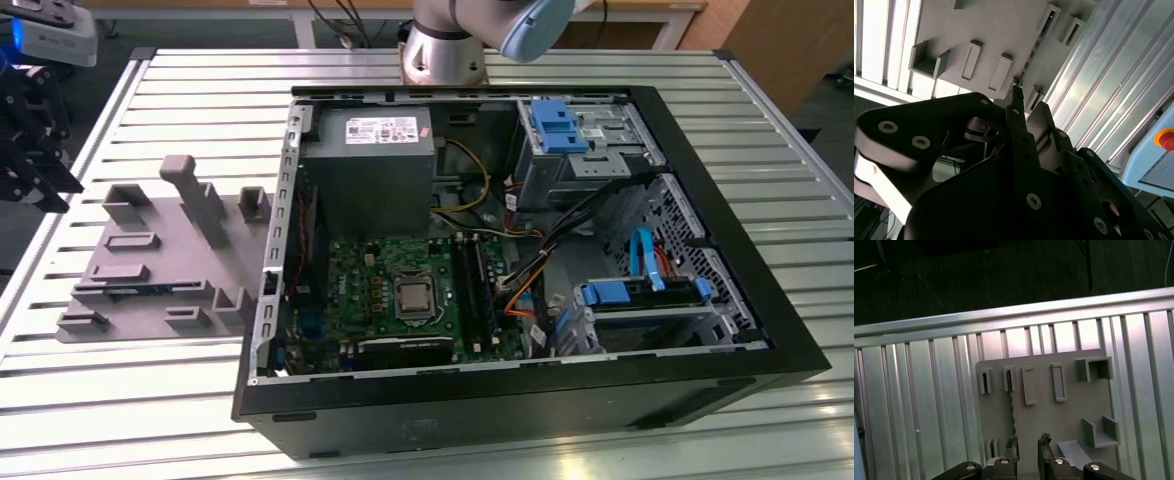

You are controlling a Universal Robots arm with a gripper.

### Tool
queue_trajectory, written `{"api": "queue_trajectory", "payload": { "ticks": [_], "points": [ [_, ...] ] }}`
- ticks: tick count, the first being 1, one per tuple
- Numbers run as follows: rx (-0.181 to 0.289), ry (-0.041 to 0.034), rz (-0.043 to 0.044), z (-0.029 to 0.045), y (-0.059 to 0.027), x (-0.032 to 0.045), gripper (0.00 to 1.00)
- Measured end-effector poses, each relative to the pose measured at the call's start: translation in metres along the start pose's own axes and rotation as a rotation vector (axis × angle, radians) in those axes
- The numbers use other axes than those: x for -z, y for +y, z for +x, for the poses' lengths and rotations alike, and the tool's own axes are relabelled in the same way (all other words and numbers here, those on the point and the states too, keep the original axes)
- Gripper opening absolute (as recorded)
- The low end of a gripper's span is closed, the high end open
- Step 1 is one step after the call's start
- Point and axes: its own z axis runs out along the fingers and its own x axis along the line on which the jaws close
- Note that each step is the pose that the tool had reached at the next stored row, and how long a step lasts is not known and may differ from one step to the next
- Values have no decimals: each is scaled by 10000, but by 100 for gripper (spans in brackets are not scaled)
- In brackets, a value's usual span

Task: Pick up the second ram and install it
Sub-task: 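Pick up the second ram and move it above second insertion slot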

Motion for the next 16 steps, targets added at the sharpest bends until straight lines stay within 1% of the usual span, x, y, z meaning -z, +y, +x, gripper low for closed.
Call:
{"api": "queue_trajectory", "payload": {
  "ticks": [12,14,15,16],
  "points": [
    [0,-2,3,0,0,-3,31],
    [0,-5,5,0,0,-10,32],
    [0,-5,6,1,0,-18,38],
    [0,-3,3,1,0,-26,38]
  ]
}}
